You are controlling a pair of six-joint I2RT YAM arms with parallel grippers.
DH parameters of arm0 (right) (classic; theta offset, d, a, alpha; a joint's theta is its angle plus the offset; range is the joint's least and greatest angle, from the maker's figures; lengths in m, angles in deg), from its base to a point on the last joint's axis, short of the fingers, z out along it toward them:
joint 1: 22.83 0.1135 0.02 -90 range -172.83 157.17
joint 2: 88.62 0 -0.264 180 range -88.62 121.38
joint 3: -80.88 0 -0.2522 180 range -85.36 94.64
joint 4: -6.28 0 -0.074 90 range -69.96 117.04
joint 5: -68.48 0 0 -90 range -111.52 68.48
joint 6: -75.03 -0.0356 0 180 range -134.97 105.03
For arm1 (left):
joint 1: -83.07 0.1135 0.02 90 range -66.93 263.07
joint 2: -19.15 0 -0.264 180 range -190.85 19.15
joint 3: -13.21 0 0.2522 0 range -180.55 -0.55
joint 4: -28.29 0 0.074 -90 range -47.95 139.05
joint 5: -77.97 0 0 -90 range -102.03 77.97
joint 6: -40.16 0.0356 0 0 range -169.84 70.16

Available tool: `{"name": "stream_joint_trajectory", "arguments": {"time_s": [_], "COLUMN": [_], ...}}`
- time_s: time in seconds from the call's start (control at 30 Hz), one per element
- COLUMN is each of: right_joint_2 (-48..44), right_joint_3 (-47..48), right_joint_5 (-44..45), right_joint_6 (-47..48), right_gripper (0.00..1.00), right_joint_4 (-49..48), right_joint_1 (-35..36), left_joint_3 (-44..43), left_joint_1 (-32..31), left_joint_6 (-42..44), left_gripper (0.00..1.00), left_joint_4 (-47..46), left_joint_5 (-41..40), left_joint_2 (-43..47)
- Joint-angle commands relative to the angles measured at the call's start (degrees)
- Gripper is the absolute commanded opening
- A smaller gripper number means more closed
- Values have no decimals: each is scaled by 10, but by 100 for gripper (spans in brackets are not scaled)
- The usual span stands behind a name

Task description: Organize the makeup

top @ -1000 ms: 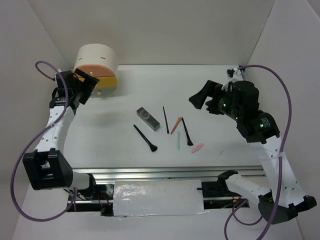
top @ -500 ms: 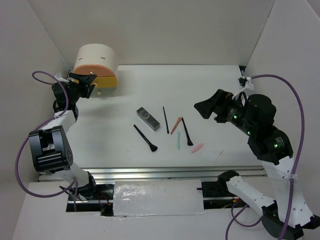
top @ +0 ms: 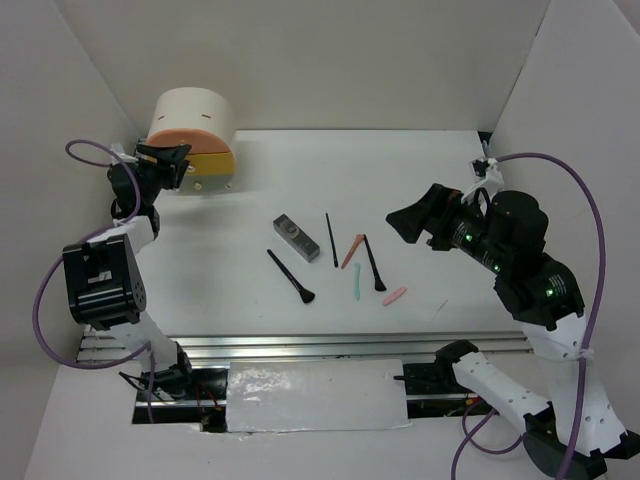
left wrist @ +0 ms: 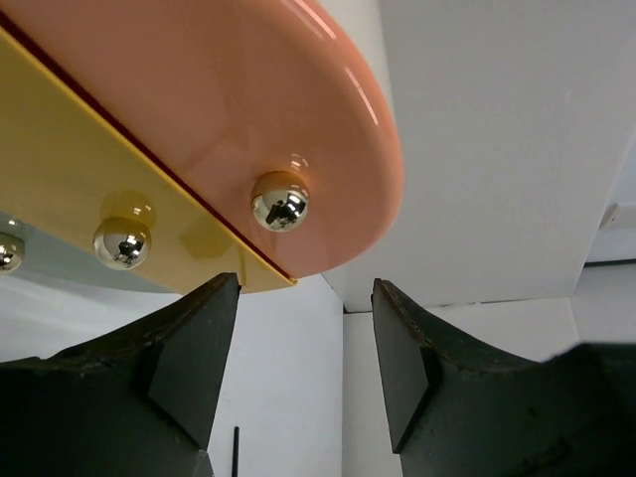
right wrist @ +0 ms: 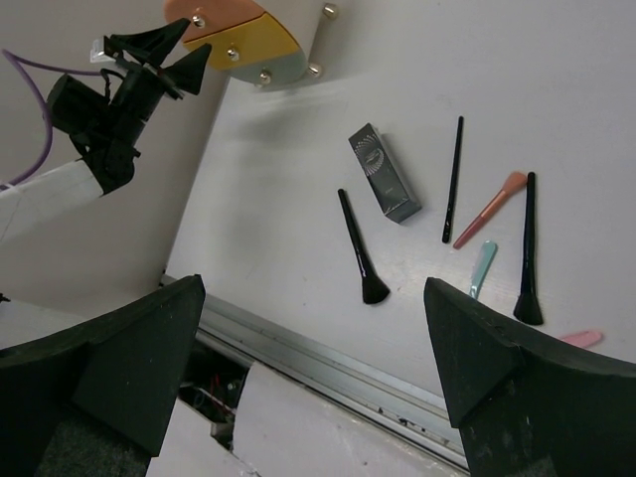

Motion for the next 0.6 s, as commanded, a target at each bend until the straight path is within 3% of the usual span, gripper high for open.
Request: {"name": "stream_joint_trajectory", "arguments": {"time_s": [0.0, 0.23, 0.57], "right_joint_2": [8, 12, 12], "right_joint_3": [22, 19, 22], "right_joint_5": [-13, -17, -5], "right_joint_6": [3, -2, -2], "right_gripper": [100, 100, 100], "right_joint_4": [-1, -6, -1], "right_joint_1": [5, 6, 4], "left_joint_3": [-33, -72, -88], "left_joint_1": [6, 6, 6], "left_joint_6": [3, 0, 20], "left_gripper": [68, 61, 60], "left_joint_4": [-38, -22, 15], "left_joint_5": [-6, -9, -17], "left_joint_2": [-5, -32, -48]}}
